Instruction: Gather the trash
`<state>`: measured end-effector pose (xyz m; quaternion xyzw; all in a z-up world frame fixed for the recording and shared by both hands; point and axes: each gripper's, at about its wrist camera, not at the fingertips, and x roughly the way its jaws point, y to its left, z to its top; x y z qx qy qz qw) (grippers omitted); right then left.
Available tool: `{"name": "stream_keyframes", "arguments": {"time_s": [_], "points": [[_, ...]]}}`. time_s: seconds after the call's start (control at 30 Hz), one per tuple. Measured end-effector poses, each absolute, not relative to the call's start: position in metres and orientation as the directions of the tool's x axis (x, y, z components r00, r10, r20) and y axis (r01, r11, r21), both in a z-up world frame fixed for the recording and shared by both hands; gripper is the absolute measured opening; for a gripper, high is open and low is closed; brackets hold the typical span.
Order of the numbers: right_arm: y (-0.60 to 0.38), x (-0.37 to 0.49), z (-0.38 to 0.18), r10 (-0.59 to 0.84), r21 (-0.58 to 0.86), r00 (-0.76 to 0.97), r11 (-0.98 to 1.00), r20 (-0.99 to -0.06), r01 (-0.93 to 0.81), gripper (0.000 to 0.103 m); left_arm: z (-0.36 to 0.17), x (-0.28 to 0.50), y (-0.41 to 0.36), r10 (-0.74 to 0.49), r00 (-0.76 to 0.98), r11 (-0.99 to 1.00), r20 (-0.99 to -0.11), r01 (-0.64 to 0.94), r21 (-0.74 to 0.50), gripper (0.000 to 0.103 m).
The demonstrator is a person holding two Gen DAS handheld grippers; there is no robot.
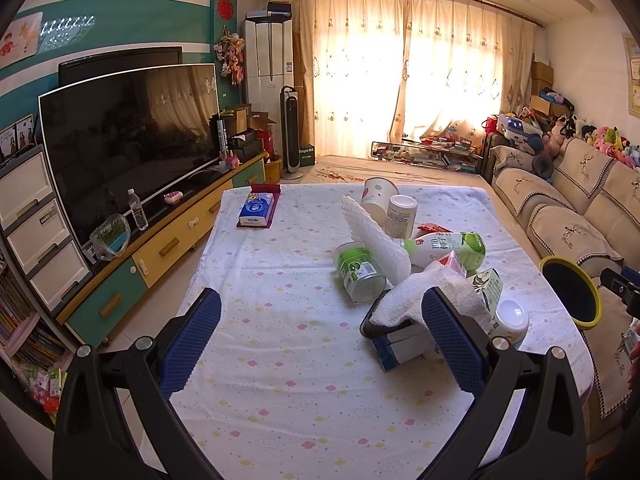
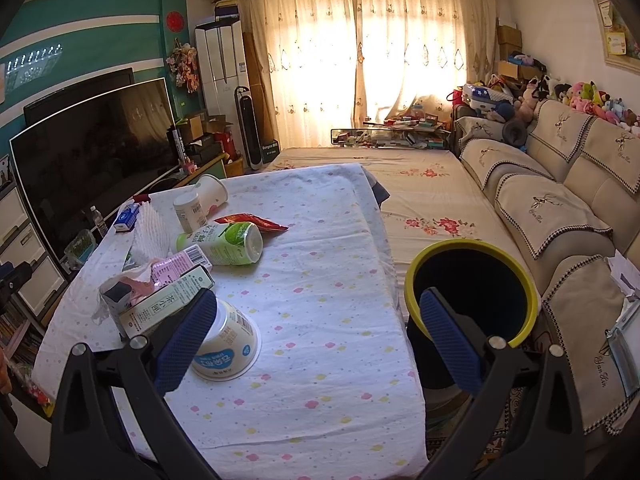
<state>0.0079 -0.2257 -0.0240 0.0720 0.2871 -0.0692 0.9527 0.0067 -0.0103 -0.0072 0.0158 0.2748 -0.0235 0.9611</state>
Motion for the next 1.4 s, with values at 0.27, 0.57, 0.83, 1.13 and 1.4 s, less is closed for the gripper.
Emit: {"name": "stream_keyframes", "arguments": {"time_s": [0.27, 0.57, 0.83, 1.13, 1.4], "points": [[-0.225, 0.008, -0.025, -0.09, 0.097, 0.824, 0.98, -0.559, 0.173, 0.097, -0.007, 0.008, -0.01, -0.035, 0.847, 0.998, -0.531, 0.053, 0.018, 0.099], [-0.224, 0.009, -0.032, -0.09, 0.096, 0.821, 0.98, -0.564, 0.174, 0.097, -0.008, 0.01, -0.008, -0.031, 0.843, 0.999, -0.537, 0.049, 0.019, 0.099], [-0.218, 0.027, -0.036, -0.06, 0.071, 0.818, 0.99, -0.572, 0.123, 0.097, -0.013, 0.018, -0.006, -0.022, 0.837, 0.999, -0.547, 0.04, 0.021, 0.099], [-0.19, 0.088, -0.029, 0.04, 0.046, 0.813, 0.999, -0.581, -0.017, 0.097, -0.026, 0.038, 0.0, -0.017, 0.817, 1.0, -0.576, 0.028, 0.011, 0.099], [-0.133, 0.174, -0.013, 0.198, 0.033, 0.769, 0.974, -0.608, -0.225, 0.097, -0.03, 0.057, 0.001, -0.001, 0.812, 1.0, -0.583, 0.014, 0.018, 0.099]]}}
